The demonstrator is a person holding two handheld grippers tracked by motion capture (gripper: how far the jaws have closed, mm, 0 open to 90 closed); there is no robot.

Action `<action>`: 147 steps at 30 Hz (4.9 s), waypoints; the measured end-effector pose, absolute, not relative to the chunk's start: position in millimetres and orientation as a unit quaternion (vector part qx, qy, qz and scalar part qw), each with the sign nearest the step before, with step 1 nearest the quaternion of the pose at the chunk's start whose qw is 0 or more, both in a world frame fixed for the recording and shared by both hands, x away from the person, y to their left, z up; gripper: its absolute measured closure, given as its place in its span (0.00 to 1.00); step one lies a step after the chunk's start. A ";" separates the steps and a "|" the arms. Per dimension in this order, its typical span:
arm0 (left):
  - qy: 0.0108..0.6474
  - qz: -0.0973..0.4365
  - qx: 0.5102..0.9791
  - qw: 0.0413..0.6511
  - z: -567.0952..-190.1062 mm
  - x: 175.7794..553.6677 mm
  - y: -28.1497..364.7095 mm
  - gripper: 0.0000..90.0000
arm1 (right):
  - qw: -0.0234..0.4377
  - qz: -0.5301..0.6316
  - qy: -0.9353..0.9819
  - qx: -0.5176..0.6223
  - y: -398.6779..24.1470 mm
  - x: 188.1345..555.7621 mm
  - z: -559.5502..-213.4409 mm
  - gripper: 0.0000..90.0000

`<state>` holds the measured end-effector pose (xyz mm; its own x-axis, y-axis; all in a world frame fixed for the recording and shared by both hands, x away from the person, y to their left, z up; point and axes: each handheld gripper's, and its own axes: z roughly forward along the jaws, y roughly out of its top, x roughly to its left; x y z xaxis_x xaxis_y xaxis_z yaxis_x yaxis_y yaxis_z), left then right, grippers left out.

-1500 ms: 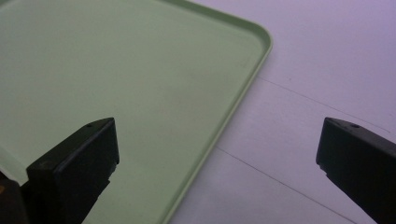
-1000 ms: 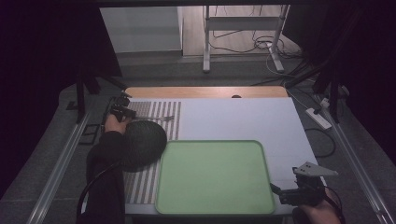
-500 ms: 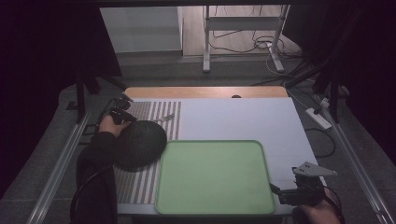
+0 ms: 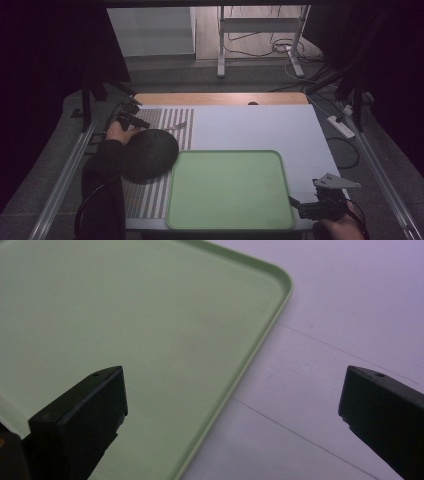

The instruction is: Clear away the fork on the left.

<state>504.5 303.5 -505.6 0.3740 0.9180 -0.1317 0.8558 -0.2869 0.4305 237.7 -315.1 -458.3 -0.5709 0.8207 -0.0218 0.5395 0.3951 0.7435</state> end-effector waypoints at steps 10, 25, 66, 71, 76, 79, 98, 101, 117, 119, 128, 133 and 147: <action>0.523 0.072 0.818 0.230 -498.3 513.4 276.4 0.08 | 0.197 0.357 0.812 0.418 -315.1 237.5 -458.3 0.00; 0.482 0.064 0.857 0.171 -513.8 530.9 232.3 0.00 | 0.195 0.360 0.810 0.419 -316.1 237.3 -458.3 0.00; 0.392 0.093 0.903 0.147 -506.6 522.1 258.4 0.94 | 0.193 0.361 0.813 0.414 -315.8 236.8 -458.5 0.00; 0.403 0.126 0.898 0.122 -494.5 517.0 271.3 0.94 | 0.193 0.359 0.814 0.414 -315.4 236.8 -458.5 0.00; 0.417 0.144 0.891 0.108 -484.3 513.3 284.1 0.94 | 0.193 0.358 0.814 0.414 -315.1 236.9 -458.5 0.00; 0.422 0.140 0.889 0.111 -478.5 510.3 289.8 0.94 | 0.193 0.358 0.814 0.414 -315.1 236.9 -458.5 0.00; 0.443 0.024 0.877 0.185 -463.3 484.6 269.5 0.94 | 0.194 0.358 0.815 0.412 -314.5 237.0 -458.4 0.00; 0.444 0.017 0.875 0.190 -461.4 478.1 263.9 0.94 | 0.194 0.358 0.815 0.412 -314.3 237.1 -458.4 0.00; 0.421 0.017 0.883 0.206 -454.6 441.7 236.5 0.94 | 0.194 0.357 0.814 0.414 -314.1 237.6 -458.4 0.00; 0.419 0.015 0.883 0.210 -453.4 437.5 233.6 0.94 | 0.193 0.358 0.814 0.415 -314.5 237.9 -458.4 0.00; 0.403 0.011 0.890 0.213 -452.1 411.9 209.5 0.94 | 0.193 0.359 0.814 0.414 -314.6 237.6 -458.5 0.00; 0.396 0.010 0.893 0.213 -453.9 400.6 199.5 0.94 | 0.192 0.358 0.815 0.414 -314.4 238.0 -458.5 0.00; 0.389 -0.004 0.896 0.216 -461.7 364.8 176.9 0.94 | 0.191 0.359 0.814 0.414 -314.7 237.9 -458.3 0.00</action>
